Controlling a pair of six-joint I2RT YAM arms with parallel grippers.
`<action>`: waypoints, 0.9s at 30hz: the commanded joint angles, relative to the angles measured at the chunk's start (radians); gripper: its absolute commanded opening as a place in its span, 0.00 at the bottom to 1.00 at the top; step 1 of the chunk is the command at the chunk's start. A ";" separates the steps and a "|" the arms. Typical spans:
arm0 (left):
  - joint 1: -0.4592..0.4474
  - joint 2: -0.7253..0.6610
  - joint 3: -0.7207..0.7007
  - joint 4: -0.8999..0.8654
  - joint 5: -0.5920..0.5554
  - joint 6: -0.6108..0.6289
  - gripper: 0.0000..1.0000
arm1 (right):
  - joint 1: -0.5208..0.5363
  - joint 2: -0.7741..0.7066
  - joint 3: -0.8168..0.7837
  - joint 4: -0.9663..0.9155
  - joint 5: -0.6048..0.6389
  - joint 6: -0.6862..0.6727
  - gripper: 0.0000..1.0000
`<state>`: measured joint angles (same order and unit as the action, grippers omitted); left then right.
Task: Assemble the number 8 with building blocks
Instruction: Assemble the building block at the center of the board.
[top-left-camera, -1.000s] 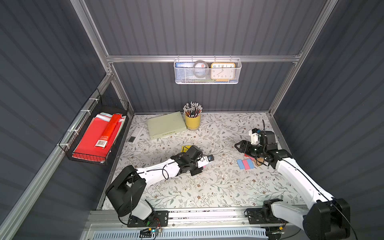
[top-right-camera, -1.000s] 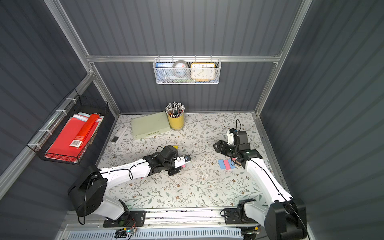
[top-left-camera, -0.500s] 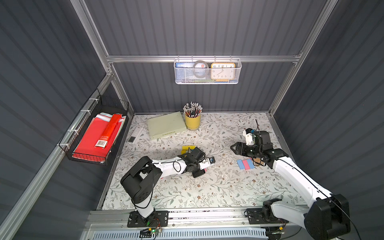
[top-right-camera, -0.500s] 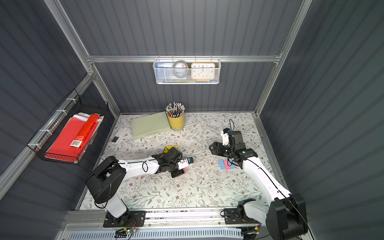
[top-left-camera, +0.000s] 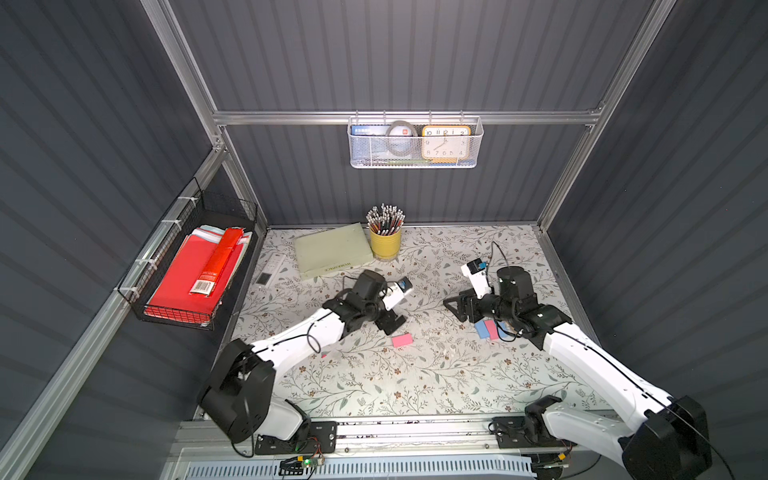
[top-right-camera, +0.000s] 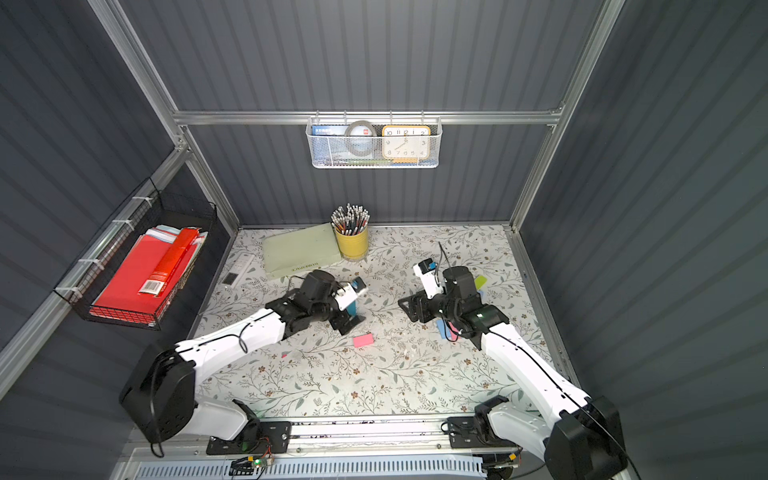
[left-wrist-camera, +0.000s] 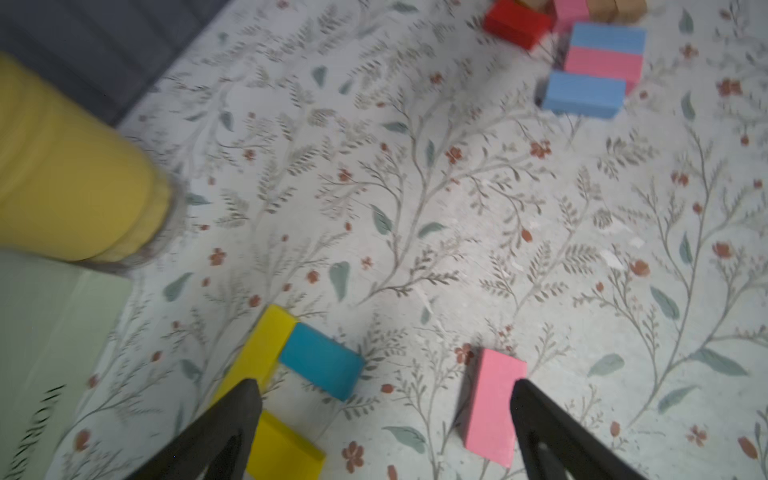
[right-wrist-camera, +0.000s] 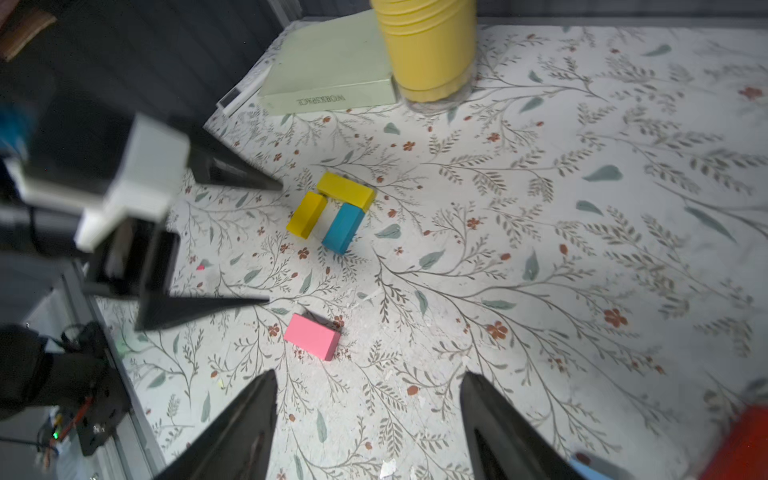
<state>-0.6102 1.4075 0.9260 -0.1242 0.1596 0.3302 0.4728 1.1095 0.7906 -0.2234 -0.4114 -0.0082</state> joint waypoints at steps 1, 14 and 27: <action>0.064 -0.065 0.031 0.042 -0.016 -0.117 0.99 | 0.085 0.025 0.009 0.027 -0.053 -0.290 0.78; 0.237 -0.134 -0.050 0.189 -0.241 -0.335 0.99 | 0.380 0.538 0.374 -0.264 0.122 -0.795 0.66; 0.242 -0.238 -0.116 0.230 -0.374 -0.365 0.99 | 0.409 0.658 0.349 -0.213 0.193 -0.883 0.59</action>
<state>-0.3759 1.1851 0.8253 0.0814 -0.1852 -0.0135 0.8700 1.7561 1.1553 -0.4423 -0.2409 -0.8680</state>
